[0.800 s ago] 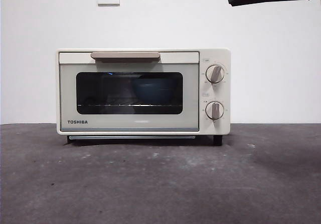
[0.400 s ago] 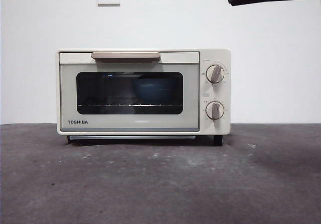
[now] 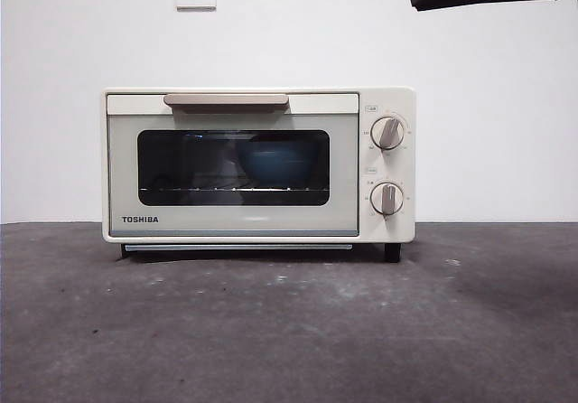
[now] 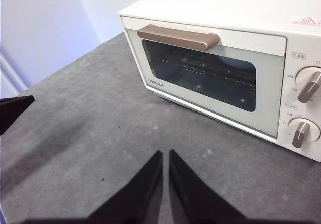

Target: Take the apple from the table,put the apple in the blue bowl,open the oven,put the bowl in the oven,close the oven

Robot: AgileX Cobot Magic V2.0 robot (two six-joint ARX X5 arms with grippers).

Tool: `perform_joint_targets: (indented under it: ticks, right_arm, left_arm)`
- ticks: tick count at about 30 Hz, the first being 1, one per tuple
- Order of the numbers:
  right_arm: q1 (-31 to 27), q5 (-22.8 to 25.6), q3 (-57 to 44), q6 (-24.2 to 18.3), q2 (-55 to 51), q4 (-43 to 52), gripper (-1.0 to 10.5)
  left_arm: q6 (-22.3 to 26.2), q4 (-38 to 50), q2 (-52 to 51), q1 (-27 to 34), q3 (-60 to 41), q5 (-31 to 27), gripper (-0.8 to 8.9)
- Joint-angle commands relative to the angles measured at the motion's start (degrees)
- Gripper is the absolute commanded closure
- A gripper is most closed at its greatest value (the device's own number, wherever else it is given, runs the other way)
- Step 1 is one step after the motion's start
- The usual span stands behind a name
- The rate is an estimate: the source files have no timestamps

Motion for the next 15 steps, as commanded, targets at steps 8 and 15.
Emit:
perform_joint_targets:
  ticks: [8,15]
  right_arm:
    - [0.5,0.04,0.15,-0.26,0.33,0.59,9.4]
    - [-4.09,1.31,0.13,-4.59,-3.89,0.07,9.4]
  left_arm:
    - [-0.2,-0.48,-0.07,0.13,-1.18,-0.11,8.06]
    - [-0.2,-0.48,-0.07,0.13,-1.18,-0.09,8.06]
